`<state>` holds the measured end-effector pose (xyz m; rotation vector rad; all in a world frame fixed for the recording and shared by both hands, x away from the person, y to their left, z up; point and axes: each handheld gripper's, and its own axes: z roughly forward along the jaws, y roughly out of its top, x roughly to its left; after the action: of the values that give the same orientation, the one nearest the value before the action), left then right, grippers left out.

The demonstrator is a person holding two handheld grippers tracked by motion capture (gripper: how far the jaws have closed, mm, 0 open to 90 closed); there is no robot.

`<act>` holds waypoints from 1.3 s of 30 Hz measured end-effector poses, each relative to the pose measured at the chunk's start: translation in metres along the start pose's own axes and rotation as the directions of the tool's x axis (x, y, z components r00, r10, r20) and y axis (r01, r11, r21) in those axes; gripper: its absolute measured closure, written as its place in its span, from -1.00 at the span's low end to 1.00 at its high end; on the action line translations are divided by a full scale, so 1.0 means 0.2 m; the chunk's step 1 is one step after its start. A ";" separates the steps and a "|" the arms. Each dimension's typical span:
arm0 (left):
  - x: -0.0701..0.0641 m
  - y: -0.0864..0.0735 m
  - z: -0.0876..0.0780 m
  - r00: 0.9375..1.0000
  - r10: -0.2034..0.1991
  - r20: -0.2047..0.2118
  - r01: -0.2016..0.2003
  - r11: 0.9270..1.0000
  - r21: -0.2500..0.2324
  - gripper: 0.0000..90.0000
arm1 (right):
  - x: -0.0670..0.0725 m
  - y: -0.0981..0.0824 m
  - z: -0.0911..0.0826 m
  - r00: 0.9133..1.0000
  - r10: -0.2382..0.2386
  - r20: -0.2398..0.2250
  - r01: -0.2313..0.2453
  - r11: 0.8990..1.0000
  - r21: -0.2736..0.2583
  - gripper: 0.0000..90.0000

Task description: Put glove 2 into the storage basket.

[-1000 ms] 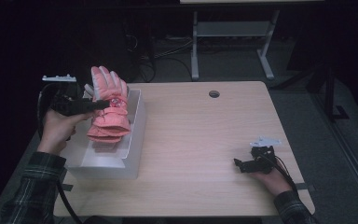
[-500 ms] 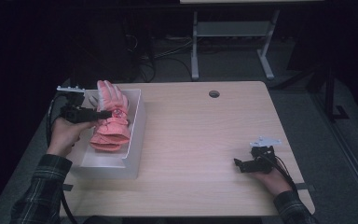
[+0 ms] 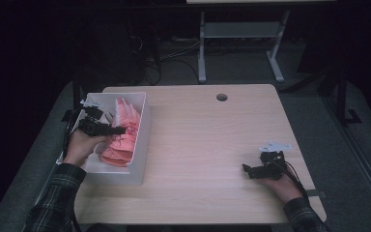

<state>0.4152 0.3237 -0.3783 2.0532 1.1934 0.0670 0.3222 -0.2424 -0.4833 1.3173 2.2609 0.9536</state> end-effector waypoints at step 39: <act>-0.13 0.16 -0.23 0.990 0.092 -0.103 -0.104 0.987 -0.121 -0.71 | 0.00 0.00 0.00 1.000 0.000 0.000 0.000 1.000 0.000 -0.94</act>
<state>0.4057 0.3205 -0.3158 2.0156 1.1161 0.2859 0.3223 -0.2424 -0.4833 1.3178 2.2604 0.9536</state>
